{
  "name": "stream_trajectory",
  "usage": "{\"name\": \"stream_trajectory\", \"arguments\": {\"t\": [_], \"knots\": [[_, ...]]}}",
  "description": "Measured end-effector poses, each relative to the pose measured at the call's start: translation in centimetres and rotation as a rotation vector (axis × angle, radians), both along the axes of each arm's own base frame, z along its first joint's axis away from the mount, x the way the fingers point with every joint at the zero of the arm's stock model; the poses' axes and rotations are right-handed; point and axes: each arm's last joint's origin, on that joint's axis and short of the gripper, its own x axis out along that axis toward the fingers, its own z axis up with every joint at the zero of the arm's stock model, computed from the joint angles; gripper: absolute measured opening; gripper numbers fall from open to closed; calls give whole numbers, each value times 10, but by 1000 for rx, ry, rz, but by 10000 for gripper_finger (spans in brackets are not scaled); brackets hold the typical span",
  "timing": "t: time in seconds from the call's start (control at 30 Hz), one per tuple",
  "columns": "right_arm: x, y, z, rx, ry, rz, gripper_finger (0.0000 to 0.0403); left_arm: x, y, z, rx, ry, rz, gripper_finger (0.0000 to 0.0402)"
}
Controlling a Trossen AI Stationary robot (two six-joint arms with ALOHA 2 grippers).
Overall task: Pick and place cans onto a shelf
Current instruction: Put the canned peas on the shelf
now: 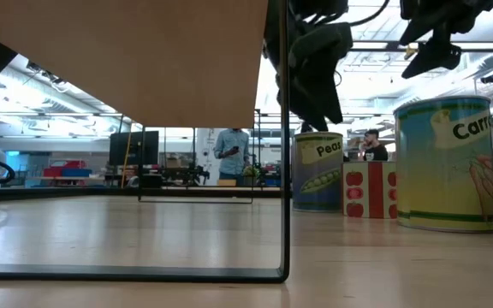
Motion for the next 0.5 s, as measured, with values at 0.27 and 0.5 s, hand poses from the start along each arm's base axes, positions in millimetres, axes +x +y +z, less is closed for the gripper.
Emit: {"name": "stream_trajectory", "arguments": {"t": [0.27, 0.5], "knots": [[0, 0, 0, 5, 0, -7, 348, 0, -9, -3, 82, 17, -49, 317], [0, 0, 0, 3, -2, -8, 348, 0, -7, -11, 110, 59, -59, 317]]}}
